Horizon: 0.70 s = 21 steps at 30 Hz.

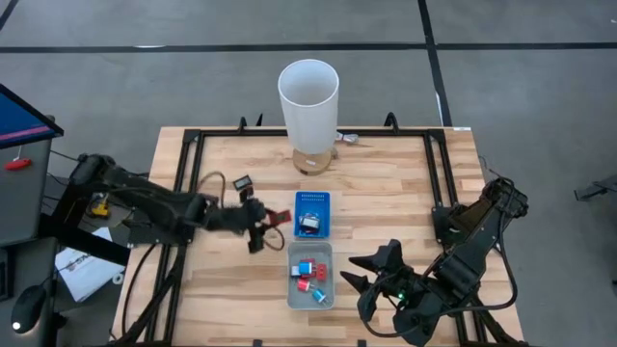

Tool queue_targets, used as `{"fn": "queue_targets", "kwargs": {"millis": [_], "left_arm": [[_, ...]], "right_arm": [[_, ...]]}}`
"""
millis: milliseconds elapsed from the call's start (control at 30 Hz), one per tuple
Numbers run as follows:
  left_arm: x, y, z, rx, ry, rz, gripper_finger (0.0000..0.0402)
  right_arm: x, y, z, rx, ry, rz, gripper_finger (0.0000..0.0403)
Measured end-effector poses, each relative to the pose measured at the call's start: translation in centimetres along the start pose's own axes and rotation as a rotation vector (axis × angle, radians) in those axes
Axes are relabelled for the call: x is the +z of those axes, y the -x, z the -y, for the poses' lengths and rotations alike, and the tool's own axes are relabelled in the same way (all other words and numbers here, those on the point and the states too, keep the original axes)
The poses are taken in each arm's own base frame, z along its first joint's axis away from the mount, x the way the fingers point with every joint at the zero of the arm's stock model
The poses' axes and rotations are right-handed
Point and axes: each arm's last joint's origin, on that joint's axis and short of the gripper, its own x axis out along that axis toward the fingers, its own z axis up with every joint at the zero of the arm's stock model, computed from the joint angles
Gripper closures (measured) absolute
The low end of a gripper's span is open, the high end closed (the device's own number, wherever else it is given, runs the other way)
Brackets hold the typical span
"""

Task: Pick & Place Office items
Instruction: Put the red digital clock into the blue bin

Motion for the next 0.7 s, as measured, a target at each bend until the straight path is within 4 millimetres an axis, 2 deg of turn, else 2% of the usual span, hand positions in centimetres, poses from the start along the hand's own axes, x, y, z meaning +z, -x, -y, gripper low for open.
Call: {"fn": "queue_targets", "kwargs": {"millis": [100,300,567,700], "left_arm": [[1.3,-0.3,-2.0,-0.023,-0.016,0.046,0.0241],[1.5,-1.7,-4.3,-0.098,-0.044,0.002,0.0241],[1.1,-4.5,-4.2,-0.172,-0.078,-0.022,0.0241],[2.0,-6.4,-3.5,-0.184,-0.119,-0.044,0.0241]], "right_arm": [[0.0,0.0,0.1,-0.004,-0.004,-0.001,0.0218],[-0.2,0.2,0.4,-0.028,-0.034,0.006,0.0218],[-0.3,0.6,0.4,-0.029,-0.07,0.044,0.0218],[-0.3,0.6,0.4,-0.031,-0.08,0.056,0.0218]]}}
